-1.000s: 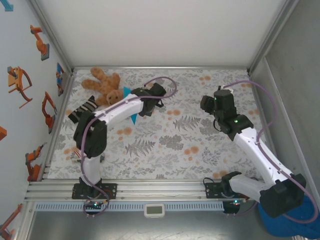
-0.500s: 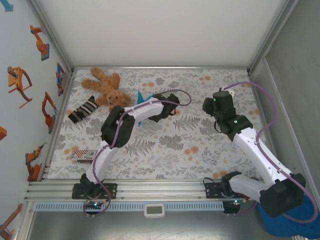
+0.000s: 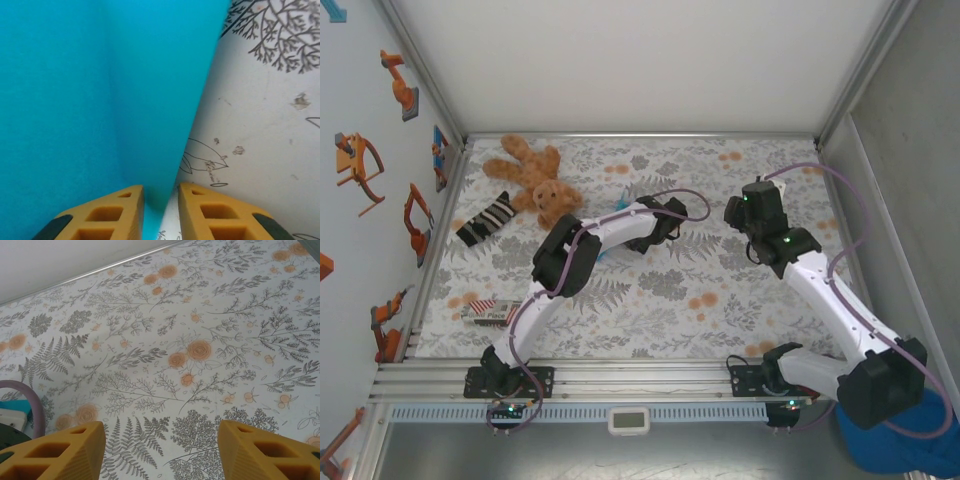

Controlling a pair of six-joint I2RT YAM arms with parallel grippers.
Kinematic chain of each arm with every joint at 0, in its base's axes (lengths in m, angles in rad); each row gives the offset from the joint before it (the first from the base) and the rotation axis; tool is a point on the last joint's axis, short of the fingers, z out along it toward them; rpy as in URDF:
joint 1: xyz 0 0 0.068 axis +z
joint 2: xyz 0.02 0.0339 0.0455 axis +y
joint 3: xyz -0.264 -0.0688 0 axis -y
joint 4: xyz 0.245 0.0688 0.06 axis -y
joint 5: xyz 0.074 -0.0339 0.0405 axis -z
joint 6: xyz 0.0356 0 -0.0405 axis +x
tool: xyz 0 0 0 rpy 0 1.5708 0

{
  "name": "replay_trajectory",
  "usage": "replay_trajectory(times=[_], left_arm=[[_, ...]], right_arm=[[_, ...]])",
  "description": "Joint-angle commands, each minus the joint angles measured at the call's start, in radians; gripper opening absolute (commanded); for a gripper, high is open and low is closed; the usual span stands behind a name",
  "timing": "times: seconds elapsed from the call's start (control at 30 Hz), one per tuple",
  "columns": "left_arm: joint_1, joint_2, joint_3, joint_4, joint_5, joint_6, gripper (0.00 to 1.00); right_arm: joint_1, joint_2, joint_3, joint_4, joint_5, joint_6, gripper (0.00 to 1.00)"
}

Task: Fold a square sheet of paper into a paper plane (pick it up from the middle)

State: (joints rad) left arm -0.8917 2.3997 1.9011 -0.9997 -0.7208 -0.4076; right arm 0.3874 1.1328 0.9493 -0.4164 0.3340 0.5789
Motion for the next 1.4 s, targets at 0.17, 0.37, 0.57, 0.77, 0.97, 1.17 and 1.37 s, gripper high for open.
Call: replay_trajectory(times=[0.17, 0.37, 0.57, 0.77, 0.97, 1.17, 1.37], left_arm=[[-0.031, -0.132, -0.028, 0.119, 0.39, -0.101, 0.32], [-0.035, -0.361, -0.266, 0.401, 0.694, -0.164, 0.45], [-0.01, -0.607, -0.575, 0.658, 0.749, -0.221, 0.58], [0.123, -0.7, -0.733, 0.701, 0.75, -0.24, 0.8], [0.232, -0.651, -0.751, 0.726, 0.797, -0.232, 0.89], [0.276, -0.57, -0.703, 0.72, 0.794, -0.237, 0.94], [0.281, -0.574, -0.695, 0.708, 0.846, -0.266, 0.94]], right_arm=[[-0.007, 0.021, -0.001, -0.01, 0.028, 0.049, 0.6], [-0.008, 0.028, -0.003, -0.007, 0.035, 0.058, 0.6], [-0.009, 0.054, -0.012, 0.025, -0.017, 0.073, 0.62], [-0.009, 0.094, -0.017, 0.07, -0.106, 0.086, 0.65], [-0.008, 0.146, -0.012, 0.111, -0.225, 0.076, 0.73], [-0.008, 0.182, -0.032, 0.159, -0.306, 0.102, 0.85], [-0.008, 0.193, -0.046, 0.168, -0.328, 0.114, 0.85]])
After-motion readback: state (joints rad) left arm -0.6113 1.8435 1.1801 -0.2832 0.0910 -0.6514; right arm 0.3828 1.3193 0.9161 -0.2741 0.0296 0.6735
